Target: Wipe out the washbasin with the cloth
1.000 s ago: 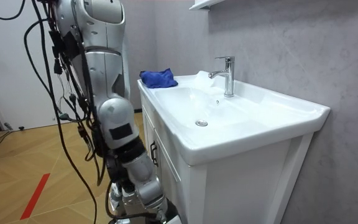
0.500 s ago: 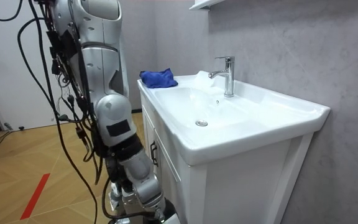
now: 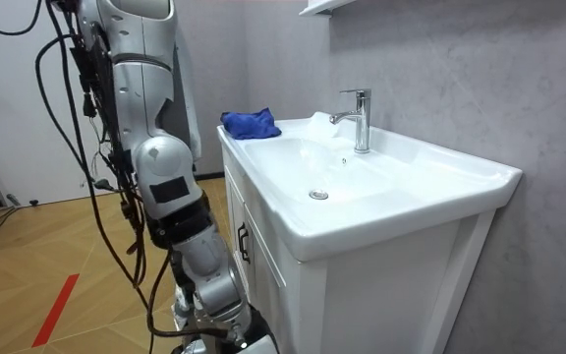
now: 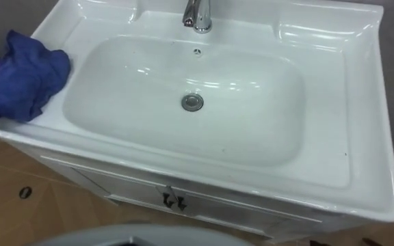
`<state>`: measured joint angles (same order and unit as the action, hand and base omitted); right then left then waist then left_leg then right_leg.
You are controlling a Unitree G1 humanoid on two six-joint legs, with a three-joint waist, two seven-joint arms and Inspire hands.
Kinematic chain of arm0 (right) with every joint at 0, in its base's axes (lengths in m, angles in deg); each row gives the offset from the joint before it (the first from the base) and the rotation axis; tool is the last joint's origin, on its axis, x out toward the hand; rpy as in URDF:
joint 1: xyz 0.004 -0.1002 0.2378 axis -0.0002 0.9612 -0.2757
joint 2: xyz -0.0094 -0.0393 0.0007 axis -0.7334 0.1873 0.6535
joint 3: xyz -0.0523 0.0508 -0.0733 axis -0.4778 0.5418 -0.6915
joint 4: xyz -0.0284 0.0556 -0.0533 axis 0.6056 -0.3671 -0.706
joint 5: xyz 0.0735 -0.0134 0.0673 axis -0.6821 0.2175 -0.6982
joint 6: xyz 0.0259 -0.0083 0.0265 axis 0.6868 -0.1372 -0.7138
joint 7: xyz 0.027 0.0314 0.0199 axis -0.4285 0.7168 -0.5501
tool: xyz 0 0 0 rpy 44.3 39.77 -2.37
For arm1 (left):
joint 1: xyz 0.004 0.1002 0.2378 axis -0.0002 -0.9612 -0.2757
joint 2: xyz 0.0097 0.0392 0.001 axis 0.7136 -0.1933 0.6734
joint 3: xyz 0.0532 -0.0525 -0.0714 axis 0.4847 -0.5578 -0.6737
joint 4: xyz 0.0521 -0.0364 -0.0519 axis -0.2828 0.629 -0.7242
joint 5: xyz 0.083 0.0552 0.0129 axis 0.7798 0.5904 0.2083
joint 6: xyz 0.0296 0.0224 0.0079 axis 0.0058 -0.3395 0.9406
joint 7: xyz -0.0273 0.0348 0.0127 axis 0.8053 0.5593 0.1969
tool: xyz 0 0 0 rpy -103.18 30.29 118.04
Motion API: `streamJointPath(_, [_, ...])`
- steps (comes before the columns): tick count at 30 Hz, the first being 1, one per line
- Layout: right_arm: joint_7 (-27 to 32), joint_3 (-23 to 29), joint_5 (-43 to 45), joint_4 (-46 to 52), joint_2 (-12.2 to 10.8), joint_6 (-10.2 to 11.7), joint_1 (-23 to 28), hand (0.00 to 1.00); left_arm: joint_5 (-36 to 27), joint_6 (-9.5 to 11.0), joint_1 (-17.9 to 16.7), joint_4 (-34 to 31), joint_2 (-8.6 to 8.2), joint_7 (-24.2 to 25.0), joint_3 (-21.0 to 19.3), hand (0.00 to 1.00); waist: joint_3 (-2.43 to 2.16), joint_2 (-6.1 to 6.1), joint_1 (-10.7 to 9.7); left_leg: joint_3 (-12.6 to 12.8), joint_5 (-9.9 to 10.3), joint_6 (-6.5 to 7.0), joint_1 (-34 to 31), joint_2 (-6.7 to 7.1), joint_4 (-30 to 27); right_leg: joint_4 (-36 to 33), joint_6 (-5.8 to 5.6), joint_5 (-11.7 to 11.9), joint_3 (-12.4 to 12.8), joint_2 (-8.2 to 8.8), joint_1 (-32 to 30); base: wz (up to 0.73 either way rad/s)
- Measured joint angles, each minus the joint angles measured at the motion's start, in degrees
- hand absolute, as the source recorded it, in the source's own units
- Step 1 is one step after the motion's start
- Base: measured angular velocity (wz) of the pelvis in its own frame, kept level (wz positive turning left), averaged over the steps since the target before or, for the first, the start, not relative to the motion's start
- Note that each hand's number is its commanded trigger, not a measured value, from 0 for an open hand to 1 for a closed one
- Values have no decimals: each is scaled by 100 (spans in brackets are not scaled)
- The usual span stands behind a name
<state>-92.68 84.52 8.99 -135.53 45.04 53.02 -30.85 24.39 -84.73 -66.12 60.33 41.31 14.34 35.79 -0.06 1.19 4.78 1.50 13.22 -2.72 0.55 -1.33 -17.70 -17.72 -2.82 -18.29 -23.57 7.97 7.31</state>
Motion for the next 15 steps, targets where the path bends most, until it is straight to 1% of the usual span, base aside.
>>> streamJointPath(3, [6,-160,-103,1,-11,-2,-15,0,3,0,113,-5,-2,13,184,0,-4,29,-34,41,0,0,-16,0,12,-4,0,0,30,3,-43,-7])
streamJointPath(9, [85,-183,-151,14,-115,-6,-34,0,4,-1,349,-5,-6,201,183,0,-1,160,-46,204,2,2,18,-17,20,-18,-3,8,108,5,-40,-7])
streamJointPath(10, [105,-192,-152,8,-131,-6,-70,0,2,-1,351,4,-10,246,186,0,2,174,-36,297,10,10,27,-39,9,-8,0,30,151,-1,-42,-17])
streamJointPath(12, [183,-245,-152,4,-137,-7,-117,0,3,-1,412,11,-11,280,225,0,9,174,-34,363,47,30,9,-66,-16,-1,0,70,163,-12,-67,-13])
streamJointPath(15, [282,-424,-156,4,-143,-13,-185,0,3,3,503,85,-18,397,297,0,15,170,24,492,106,77,-4,-90,-70,-1,-23,142,276,-15,-115,-17])
